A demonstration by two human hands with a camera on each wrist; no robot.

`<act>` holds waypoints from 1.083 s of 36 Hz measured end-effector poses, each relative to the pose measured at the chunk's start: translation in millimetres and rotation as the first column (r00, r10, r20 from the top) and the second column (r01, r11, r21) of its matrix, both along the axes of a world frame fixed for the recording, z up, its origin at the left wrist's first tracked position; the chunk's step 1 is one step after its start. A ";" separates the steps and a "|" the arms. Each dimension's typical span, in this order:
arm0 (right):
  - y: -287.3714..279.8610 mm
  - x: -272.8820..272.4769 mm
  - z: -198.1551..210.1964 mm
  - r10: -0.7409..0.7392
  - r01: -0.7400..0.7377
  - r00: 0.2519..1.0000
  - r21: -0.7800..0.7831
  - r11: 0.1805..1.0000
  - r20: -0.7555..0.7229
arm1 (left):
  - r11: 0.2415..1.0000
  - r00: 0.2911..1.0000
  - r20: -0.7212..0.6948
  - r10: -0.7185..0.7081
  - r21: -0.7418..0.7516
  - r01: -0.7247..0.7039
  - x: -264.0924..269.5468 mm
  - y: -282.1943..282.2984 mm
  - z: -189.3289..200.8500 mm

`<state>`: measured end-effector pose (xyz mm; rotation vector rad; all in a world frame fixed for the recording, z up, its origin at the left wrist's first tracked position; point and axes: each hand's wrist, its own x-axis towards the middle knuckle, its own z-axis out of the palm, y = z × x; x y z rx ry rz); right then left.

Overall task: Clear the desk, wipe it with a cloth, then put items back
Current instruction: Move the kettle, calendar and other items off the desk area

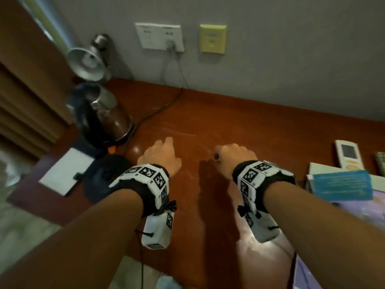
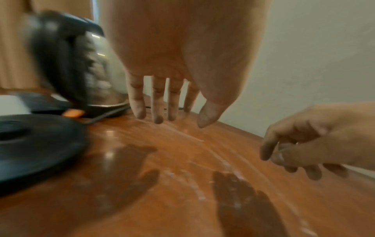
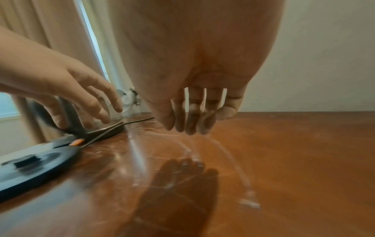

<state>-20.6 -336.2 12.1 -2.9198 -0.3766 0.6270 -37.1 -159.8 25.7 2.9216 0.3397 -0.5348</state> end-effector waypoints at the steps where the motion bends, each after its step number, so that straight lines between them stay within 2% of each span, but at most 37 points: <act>1: 17.4 -1.4 -0.3 0.040 -0.040 0.999 0.008 0.999 0.000 | 0.999 0.999 -0.009 0.043 0.006 -0.043 -6.6 19.0 -1.2; 5: 83.3 -7.0 -4.9 0.186 -0.186 0.983 0.036 0.982 -0.003 | 0.989 0.989 0.011 0.146 0.030 -0.146 -24.7 86.4 -5.6; 9: 140.9 -10.7 -13.2 0.266 -0.263 0.963 0.063 0.963 -0.041 | 0.977 0.977 0.024 0.210 0.023 -0.211 -40.9 138.6 -11.8; 15: 210.9 -20.8 -26.3 0.216 -0.207 0.975 0.148 0.967 -0.048 | 0.931 0.917 0.166 0.364 -0.051 -0.361 -56.6 200.8 -16.4; 19: 251.2 -23.5 -37.0 0.207 -0.191 0.976 0.202 0.961 -0.060 | 0.930 0.871 0.332 0.363 -0.183 -0.318 -40.2 214.3 -4.0; 23: 283.9 -22.9 -42.5 0.285 -0.259 0.953 0.211 0.942 -0.105 | 0.946 0.882 0.369 0.293 -0.248 -0.211 -16.2 208.4 3.9; 25: 293.9 -21.5 -44.2 0.327 -0.296 0.932 0.195 0.935 -0.155 | 0.954 0.901 0.360 0.244 -0.253 -0.158 -6.0 204.9 6.0; 28: 300.2 -16.7 -47.2 0.311 -0.269 0.924 0.201 0.942 -0.224 | 0.967 0.915 0.356 0.188 -0.232 -0.108 7.6 202.7 6.0; 32: 299.2 -10.6 -51.3 0.303 -0.270 0.938 0.193 0.943 -0.169 | 0.960 0.920 0.338 0.198 -0.254 -0.113 21.9 202.3 4.8; 36: 288.3 -6.7 -48.4 0.350 -0.335 0.932 0.146 0.931 -0.094 | 0.967 0.912 0.357 0.202 -0.219 -0.129 33.3 201.7 1.2; 39: 267.5 -1.6 -43.1 0.312 -0.303 0.949 0.128 0.944 -0.048 | 0.936 0.879 0.382 0.286 -0.308 -0.170 40.2 197.6 1.9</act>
